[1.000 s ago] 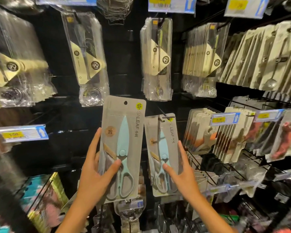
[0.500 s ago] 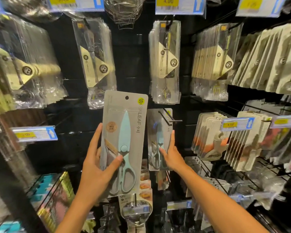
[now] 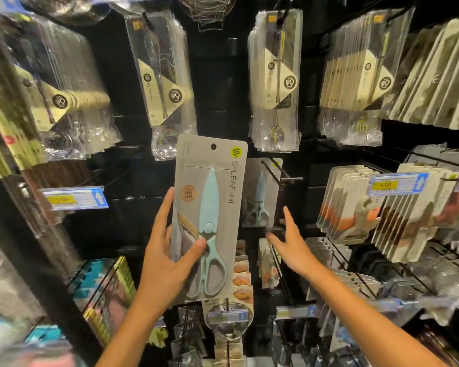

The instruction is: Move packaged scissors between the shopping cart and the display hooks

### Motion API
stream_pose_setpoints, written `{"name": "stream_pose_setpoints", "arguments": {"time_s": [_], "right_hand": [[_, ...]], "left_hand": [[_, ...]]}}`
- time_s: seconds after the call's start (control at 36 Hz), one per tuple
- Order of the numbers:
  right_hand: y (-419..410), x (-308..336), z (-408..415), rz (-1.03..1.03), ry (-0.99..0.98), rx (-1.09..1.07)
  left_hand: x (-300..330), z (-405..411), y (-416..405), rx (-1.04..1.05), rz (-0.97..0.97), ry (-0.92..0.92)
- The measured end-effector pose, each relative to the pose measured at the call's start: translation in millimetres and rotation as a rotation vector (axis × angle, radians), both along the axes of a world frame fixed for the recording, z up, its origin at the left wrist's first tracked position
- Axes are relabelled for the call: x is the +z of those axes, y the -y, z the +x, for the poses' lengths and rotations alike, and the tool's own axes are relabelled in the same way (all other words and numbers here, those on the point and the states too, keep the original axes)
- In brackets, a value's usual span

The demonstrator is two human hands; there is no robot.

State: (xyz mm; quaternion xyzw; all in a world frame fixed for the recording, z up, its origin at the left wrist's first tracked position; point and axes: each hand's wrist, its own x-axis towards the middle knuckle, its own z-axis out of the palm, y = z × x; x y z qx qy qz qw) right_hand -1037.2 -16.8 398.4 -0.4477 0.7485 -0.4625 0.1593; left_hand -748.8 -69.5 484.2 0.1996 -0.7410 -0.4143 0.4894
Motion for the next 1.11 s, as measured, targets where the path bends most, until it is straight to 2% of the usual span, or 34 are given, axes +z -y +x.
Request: {"name": "stream_pose_setpoints", "arguments": {"time_s": [0.14,0.28,0.39,0.61,0.86,1.11], "right_hand": [[-41,31,60,-0.287,0.144,0.211],[-65,55,91,-0.369,0.140,0.354],[-73,51,95,-0.371,0.051,0.283],[-96,26,82,-0.337,0.105,0.170],[-116,19,52,-0.315,0.071,0.055],[-117,30,29,-0.308,0.058,0.068]], "left_hand": [[-9,-3,-6,-0.007,-0.001,-0.003],[-23,-9,-13,-0.036,0.002,0.032],[-37,-14,-18,-0.073,0.051,0.066],[-65,-32,-22,-0.203,0.125,0.153],[-64,-67,-37,-0.342,0.126,0.269],[-56,-87,-40,-0.335,0.156,0.230]]}}
